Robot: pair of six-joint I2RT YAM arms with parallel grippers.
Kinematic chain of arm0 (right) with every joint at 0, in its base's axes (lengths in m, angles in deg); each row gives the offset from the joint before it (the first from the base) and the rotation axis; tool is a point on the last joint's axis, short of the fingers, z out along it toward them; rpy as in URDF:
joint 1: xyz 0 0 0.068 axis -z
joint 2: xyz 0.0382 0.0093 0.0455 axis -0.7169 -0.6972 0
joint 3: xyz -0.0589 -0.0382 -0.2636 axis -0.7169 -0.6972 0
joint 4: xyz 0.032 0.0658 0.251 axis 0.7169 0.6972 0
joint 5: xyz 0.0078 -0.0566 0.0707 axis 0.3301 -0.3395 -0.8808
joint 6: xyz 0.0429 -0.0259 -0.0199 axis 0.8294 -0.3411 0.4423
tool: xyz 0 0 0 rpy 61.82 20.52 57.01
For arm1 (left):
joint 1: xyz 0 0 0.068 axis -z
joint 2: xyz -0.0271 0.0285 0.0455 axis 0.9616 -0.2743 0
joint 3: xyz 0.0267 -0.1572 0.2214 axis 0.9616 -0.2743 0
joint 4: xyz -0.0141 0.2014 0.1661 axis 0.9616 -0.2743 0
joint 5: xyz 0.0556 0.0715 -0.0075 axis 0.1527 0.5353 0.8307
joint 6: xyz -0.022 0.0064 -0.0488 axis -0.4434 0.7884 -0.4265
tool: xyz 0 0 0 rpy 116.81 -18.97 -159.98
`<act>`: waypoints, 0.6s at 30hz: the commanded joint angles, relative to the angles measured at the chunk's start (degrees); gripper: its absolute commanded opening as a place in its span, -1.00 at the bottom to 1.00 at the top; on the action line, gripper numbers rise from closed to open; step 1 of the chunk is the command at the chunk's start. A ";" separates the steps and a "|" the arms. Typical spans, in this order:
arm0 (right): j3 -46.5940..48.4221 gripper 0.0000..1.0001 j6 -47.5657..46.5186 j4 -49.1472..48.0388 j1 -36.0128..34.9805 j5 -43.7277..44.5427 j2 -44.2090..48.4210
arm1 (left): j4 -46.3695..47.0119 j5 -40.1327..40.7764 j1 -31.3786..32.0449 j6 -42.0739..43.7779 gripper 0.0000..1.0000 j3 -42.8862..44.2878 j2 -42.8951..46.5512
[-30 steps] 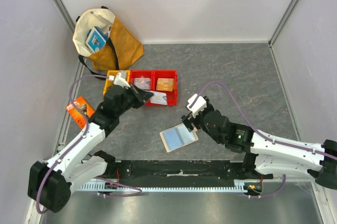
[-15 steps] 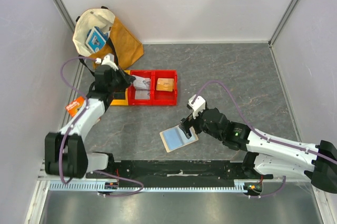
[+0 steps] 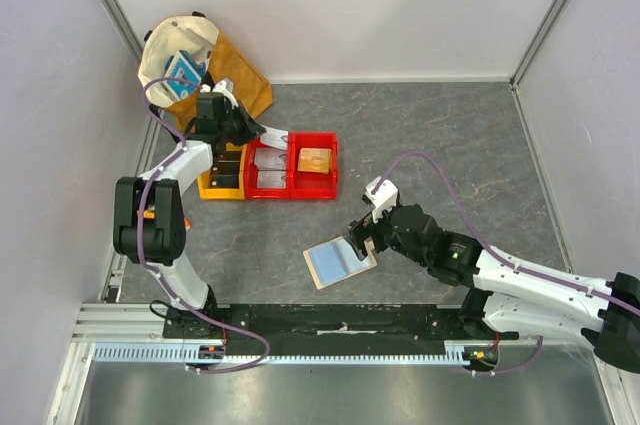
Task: Take the credit cards out of the card holder
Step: Place the credit card in the storage box.
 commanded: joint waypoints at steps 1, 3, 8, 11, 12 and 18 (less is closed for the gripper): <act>0.29 0.96 0.41 -0.52 0.49 1.01 0.15 | -1.86 -3.70 -0.07 1.70 -0.96 2.67 -3.05; 0.38 0.96 0.32 -0.43 0.58 1.09 -0.03 | -3.87 -3.62 0.02 1.70 -0.96 3.45 -3.93; 0.03 0.96 0.24 -0.25 0.75 1.27 0.32 | -6.51 -2.56 -0.07 2.58 -0.96 1.71 -1.22; -0.32 0.96 0.24 -0.25 0.93 1.36 0.32 | -7.57 -2.47 -0.07 3.19 -0.96 0.65 1.24; -0.32 0.96 0.15 -0.25 0.93 1.27 0.41 | -7.66 -2.47 0.02 3.28 -0.96 0.21 1.86; -0.15 0.96 -0.03 -0.34 1.11 1.36 -0.03 | -7.57 -3.35 -0.07 3.46 -0.96 0.91 2.13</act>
